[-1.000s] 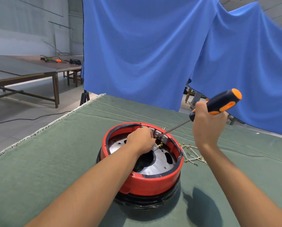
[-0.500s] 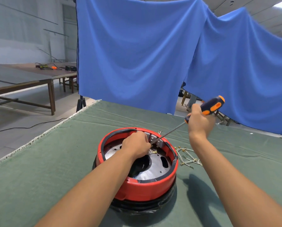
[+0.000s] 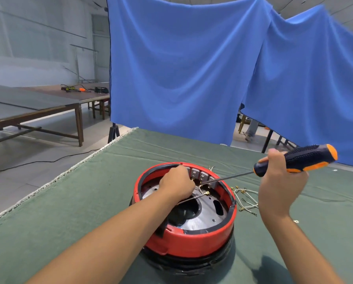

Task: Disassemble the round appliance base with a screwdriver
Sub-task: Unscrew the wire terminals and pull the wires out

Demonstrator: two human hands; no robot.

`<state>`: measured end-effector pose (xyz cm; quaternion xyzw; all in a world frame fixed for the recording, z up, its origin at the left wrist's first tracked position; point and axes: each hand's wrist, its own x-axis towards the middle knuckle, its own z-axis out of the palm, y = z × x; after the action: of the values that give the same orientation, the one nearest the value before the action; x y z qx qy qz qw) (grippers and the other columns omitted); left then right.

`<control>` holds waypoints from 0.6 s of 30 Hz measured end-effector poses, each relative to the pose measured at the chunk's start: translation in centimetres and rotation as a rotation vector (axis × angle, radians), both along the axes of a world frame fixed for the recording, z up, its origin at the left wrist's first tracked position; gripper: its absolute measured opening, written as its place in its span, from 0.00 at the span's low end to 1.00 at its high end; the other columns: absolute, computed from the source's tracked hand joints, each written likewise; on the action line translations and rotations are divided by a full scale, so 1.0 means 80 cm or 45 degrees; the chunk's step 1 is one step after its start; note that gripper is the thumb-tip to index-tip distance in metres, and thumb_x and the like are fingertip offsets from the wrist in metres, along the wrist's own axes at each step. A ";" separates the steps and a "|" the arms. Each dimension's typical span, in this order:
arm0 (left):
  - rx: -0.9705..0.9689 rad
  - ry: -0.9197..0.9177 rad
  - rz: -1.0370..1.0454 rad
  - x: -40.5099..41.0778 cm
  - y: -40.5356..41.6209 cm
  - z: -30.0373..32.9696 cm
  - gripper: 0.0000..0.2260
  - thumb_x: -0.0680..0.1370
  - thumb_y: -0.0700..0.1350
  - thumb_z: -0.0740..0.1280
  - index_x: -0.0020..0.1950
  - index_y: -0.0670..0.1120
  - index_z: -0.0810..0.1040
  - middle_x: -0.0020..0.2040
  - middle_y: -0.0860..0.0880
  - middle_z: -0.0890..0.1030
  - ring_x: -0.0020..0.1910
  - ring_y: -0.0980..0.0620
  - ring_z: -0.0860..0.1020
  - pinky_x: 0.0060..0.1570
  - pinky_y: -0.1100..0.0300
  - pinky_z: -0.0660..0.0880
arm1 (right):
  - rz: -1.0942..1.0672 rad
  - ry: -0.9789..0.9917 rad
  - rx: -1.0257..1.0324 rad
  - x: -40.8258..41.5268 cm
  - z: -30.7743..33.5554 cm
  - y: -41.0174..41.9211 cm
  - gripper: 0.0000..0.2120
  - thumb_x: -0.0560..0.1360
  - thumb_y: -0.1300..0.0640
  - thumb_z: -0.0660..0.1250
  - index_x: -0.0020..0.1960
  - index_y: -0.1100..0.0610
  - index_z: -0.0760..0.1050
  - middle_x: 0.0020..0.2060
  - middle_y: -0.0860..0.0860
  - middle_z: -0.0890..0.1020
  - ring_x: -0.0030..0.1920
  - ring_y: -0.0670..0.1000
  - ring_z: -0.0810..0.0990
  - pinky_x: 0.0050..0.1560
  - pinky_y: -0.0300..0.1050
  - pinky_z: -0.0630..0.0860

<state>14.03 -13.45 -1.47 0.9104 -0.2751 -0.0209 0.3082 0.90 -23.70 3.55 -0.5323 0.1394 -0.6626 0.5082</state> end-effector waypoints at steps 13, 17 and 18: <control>0.249 -0.283 -0.432 -0.023 0.028 0.012 0.03 0.72 0.42 0.63 0.42 0.49 0.76 0.48 0.46 0.80 0.48 0.44 0.77 0.43 0.55 0.73 | 0.047 -0.088 -0.064 -0.007 0.007 -0.001 0.09 0.69 0.62 0.62 0.32 0.63 0.72 0.19 0.42 0.75 0.22 0.40 0.73 0.29 0.29 0.69; 0.242 -0.394 -0.348 -0.013 0.028 0.014 0.03 0.72 0.44 0.64 0.40 0.50 0.76 0.45 0.47 0.81 0.45 0.44 0.78 0.38 0.58 0.68 | 0.058 -0.070 -0.068 -0.010 0.005 0.003 0.06 0.68 0.62 0.62 0.33 0.62 0.73 0.19 0.41 0.76 0.22 0.40 0.74 0.29 0.29 0.70; 0.218 -0.357 -0.328 -0.012 0.026 0.012 0.03 0.72 0.45 0.64 0.38 0.50 0.75 0.44 0.47 0.81 0.45 0.44 0.78 0.38 0.58 0.68 | 0.065 -0.070 -0.064 -0.010 0.004 0.003 0.06 0.67 0.61 0.62 0.32 0.60 0.72 0.20 0.41 0.76 0.23 0.40 0.74 0.30 0.29 0.70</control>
<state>13.05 -11.37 -0.50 0.8846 -0.4267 0.0435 0.1832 0.11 -23.46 3.89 -0.5299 0.0952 -0.6671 0.5149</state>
